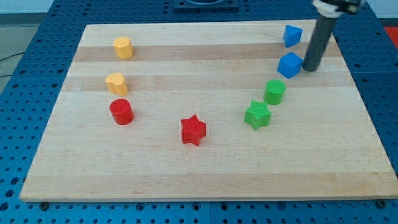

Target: Move green star into the red star

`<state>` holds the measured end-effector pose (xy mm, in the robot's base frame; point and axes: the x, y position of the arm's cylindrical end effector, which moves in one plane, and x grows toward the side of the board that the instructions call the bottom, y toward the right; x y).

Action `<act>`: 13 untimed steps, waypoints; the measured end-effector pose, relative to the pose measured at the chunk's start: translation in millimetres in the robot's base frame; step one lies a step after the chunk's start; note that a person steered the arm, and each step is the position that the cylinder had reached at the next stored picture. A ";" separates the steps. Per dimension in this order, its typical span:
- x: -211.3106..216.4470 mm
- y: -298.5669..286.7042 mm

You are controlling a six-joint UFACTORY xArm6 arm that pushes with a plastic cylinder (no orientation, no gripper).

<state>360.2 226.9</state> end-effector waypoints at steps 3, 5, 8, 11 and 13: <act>-20.8 -63.0; -22.1 -61.1; -7.4 -59.3; 70.7 -60.3; 87.0 -126.6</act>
<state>447.2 100.3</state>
